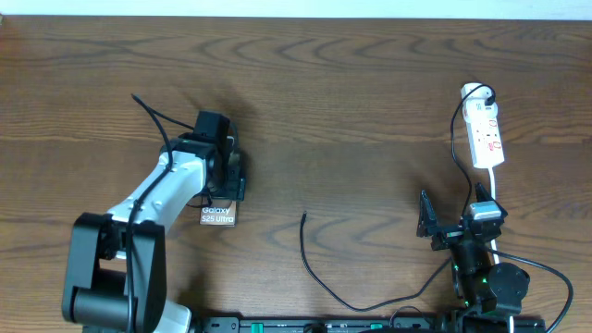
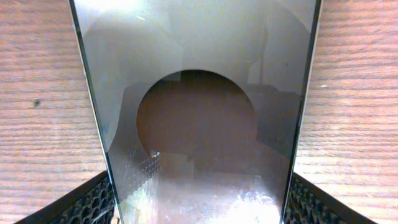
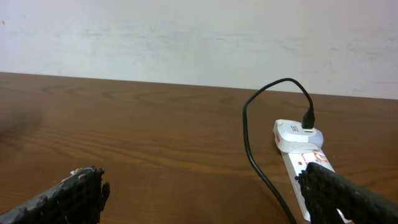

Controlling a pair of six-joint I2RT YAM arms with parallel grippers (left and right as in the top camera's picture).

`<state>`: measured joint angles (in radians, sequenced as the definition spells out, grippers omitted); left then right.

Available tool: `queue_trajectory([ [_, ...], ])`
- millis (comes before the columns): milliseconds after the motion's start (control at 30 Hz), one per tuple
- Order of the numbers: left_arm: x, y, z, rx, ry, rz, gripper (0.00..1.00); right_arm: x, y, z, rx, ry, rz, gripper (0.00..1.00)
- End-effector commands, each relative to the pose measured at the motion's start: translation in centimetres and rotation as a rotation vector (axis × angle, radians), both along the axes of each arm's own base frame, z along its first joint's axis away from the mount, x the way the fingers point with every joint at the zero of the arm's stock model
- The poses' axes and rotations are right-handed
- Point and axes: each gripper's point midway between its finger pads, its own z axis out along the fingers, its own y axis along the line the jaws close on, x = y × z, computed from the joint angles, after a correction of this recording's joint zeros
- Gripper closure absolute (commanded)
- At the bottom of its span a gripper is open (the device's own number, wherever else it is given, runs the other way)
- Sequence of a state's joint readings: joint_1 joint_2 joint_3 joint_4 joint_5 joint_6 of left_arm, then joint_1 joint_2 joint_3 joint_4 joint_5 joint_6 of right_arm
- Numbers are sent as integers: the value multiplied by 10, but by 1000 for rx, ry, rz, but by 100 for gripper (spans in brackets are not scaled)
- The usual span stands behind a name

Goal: Plug charger to phone and switch on socket
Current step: 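Close the left gripper on the phone's top end, then lift the phone with the left gripper and tilt it upright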

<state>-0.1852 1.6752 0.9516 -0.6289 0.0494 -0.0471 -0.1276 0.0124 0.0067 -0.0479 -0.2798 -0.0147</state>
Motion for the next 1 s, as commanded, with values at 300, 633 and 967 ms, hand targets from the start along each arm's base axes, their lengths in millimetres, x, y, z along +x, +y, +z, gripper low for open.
queue_trajectory([
  [300, 12, -14, 33, -79, -84, -26, 93, 0, 1, -1, -9, -1, 4, 1],
  [633, 2, -60, 43, -351, -36, -72, 92, 0, 1, -1, -9, 0, 4, 1],
  [967, -7, -120, 85, -779, 46, -40, 93, 0, 1, -1, -9, 0, 4, 1],
])
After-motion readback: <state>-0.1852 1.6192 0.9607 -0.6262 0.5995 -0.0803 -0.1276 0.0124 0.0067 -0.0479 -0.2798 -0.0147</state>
